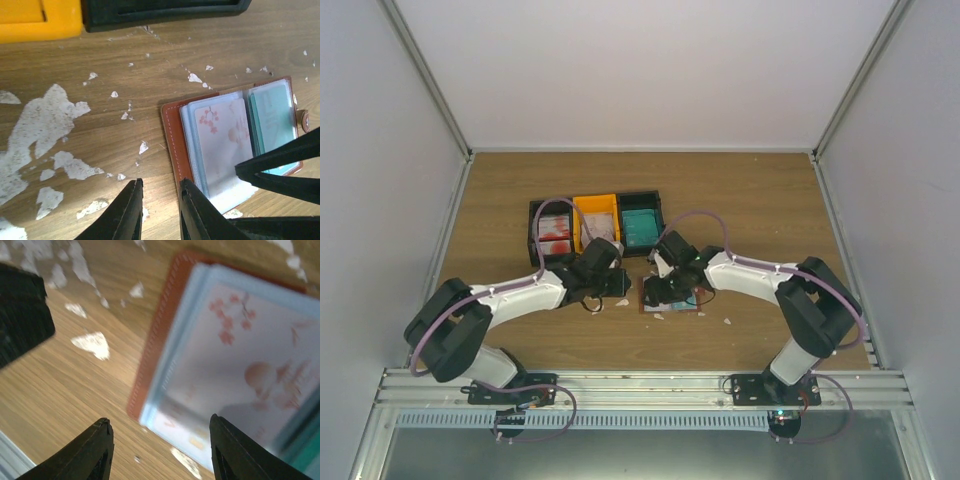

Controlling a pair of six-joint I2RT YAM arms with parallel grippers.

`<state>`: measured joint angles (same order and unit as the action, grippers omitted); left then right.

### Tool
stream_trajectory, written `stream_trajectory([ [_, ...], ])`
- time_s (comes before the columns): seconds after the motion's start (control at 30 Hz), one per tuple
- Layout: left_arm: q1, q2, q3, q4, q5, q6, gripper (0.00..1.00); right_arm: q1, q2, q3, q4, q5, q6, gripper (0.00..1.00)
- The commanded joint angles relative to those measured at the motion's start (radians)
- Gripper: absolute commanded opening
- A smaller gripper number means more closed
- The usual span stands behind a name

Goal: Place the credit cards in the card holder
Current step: Insert the credit card into the card holder, then turn over the card slot in the card holder.

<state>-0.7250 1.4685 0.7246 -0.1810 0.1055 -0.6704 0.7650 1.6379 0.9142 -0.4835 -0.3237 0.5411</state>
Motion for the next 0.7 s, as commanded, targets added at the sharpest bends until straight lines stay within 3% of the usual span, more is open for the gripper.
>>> stream_trajectory([
  [0.0, 0.013, -0.052, -0.041, 0.031, -0.008, -0.024, 0.25, 0.012, 0.032, 0.055, 0.098, -0.035, 0.097, 0.54],
  [0.27, 0.017, -0.079, -0.078, 0.174, 0.239, -0.023, 0.34, 0.011, -0.043, 0.034, -0.021, 0.187, 0.117, 0.51],
  [0.47, 0.014, -0.030, -0.104, 0.328, 0.358, -0.090, 0.28, 0.011, -0.074, -0.033, -0.078, 0.216, 0.097, 0.21],
  [0.67, 0.013, 0.027, -0.101, 0.337, 0.359, -0.107, 0.31, 0.011, -0.054, -0.050, -0.090, 0.236, 0.088, 0.18],
])
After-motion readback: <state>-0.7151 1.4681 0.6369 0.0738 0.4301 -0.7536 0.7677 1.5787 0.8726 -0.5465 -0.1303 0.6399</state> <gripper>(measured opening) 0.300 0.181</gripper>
